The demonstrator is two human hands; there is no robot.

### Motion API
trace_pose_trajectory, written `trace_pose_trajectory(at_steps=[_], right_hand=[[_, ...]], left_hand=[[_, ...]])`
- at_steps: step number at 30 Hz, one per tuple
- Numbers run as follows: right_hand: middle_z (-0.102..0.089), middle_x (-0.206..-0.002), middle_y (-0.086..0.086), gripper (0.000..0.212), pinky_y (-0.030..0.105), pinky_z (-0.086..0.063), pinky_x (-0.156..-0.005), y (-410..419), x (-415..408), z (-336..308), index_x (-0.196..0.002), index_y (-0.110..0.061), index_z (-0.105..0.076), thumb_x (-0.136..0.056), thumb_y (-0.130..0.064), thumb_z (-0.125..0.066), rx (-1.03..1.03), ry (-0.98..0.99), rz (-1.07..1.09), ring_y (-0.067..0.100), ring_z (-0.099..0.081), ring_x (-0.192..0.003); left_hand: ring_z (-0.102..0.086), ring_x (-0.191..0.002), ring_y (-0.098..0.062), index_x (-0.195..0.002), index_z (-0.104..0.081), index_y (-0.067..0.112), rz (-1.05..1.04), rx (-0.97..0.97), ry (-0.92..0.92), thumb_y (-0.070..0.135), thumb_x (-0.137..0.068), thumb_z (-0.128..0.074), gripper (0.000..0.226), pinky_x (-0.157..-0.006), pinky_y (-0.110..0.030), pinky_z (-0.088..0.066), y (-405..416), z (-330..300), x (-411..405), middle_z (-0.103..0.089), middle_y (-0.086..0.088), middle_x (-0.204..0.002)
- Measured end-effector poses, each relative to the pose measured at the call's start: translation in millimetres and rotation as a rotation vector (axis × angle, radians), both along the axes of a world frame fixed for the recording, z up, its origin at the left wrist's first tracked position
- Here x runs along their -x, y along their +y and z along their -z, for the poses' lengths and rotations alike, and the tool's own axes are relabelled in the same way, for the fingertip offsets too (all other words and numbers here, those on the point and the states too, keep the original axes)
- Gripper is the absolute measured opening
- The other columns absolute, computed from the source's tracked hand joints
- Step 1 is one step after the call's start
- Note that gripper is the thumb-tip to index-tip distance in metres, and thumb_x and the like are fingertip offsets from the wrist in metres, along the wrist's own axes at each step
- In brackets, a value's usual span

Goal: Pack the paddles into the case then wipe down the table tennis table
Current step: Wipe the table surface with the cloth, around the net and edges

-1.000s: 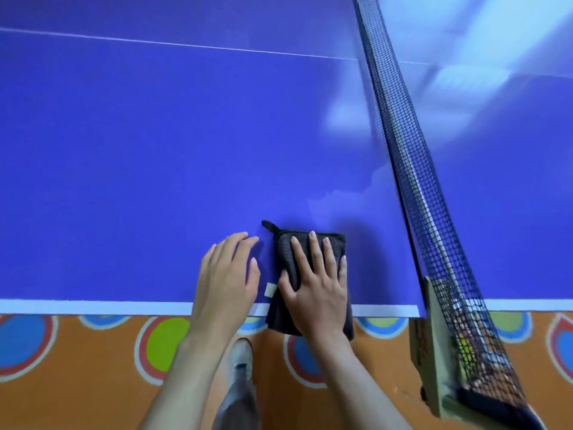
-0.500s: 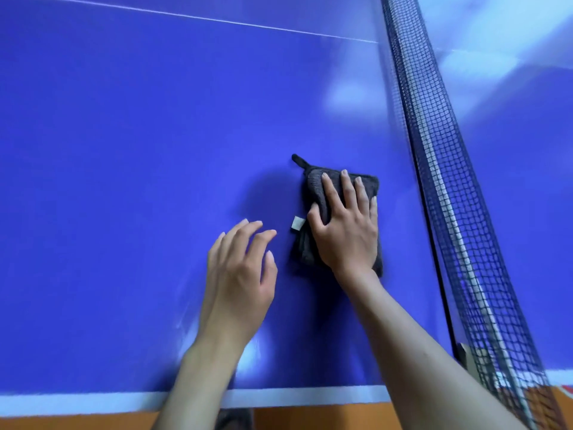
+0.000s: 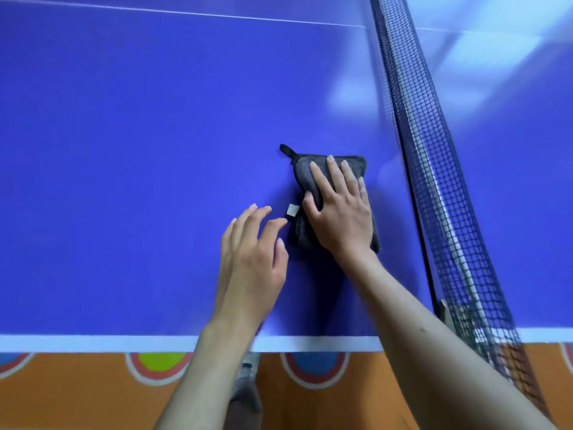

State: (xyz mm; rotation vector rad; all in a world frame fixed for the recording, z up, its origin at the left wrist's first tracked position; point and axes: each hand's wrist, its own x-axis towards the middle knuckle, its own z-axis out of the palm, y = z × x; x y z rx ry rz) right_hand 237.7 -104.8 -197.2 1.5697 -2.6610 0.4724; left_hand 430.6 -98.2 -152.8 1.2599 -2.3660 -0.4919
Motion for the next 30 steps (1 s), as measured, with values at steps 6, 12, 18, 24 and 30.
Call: trace_pose_trajectory(at_steps=[6, 12, 18, 24, 30], right_hand=[[-0.036, -0.168, -0.001, 0.062, 0.049, -0.023, -0.128, 114, -21, -2, -0.157, -0.036, -0.045, -0.097, -0.050, -0.044, 0.011, 0.013, 0.015, 0.023, -0.030, -0.157], [-0.040, -0.166, 0.001, 0.062, 0.053, -0.027, -0.126, 183, -25, -1, -0.155, -0.035, -0.050, -0.094, -0.049, -0.050, 0.027, 0.008, 0.082, 0.026, -0.032, -0.156], [-0.041, -0.165, 0.003, 0.066, 0.057, -0.023, -0.126, 149, -17, -3, -0.152, -0.035, -0.053, -0.088, -0.048, -0.050, 0.042, -0.004, 0.192, 0.028, -0.032, -0.156], [-0.034, -0.169, -0.002, 0.066, 0.041, -0.028, -0.120, 62, 43, -4, -0.155, -0.037, -0.048, -0.091, -0.053, -0.042, 0.021, -0.046, 0.268, 0.023, -0.027, -0.157], [-0.022, -0.173, -0.005, 0.063, 0.031, -0.013, -0.127, -18, 100, -7, -0.160, -0.040, -0.037, -0.099, -0.049, -0.051, -0.022, -0.101, 0.195, 0.018, -0.013, -0.161]], left_hand=[[-0.041, -0.144, -0.027, -0.128, -0.065, 0.017, -0.044, -0.016, 0.000, 0.015, -0.099, -0.061, 0.030, -0.117, -0.049, -0.034, 52, -15, 8, -0.056, -0.005, -0.142], [-0.041, -0.144, -0.026, -0.130, -0.064, 0.017, -0.032, -0.031, -0.044, 0.015, -0.099, -0.061, 0.031, -0.117, -0.046, -0.034, 76, -26, 20, -0.056, -0.004, -0.143], [-0.039, -0.145, -0.023, -0.131, -0.064, 0.018, -0.057, -0.050, -0.019, 0.014, -0.099, -0.061, 0.032, -0.117, -0.042, -0.031, 69, -18, 36, -0.056, -0.001, -0.144], [-0.037, -0.147, -0.015, -0.139, -0.059, 0.022, 0.003, -0.085, 0.079, 0.021, -0.101, -0.049, 0.039, -0.119, -0.035, -0.029, 36, -17, 64, -0.053, 0.005, -0.146], [-0.037, -0.146, -0.011, -0.142, -0.056, 0.023, 0.050, -0.100, 0.125, 0.021, -0.101, -0.052, 0.042, -0.120, -0.028, -0.025, -8, -16, 84, -0.052, 0.008, -0.147]])
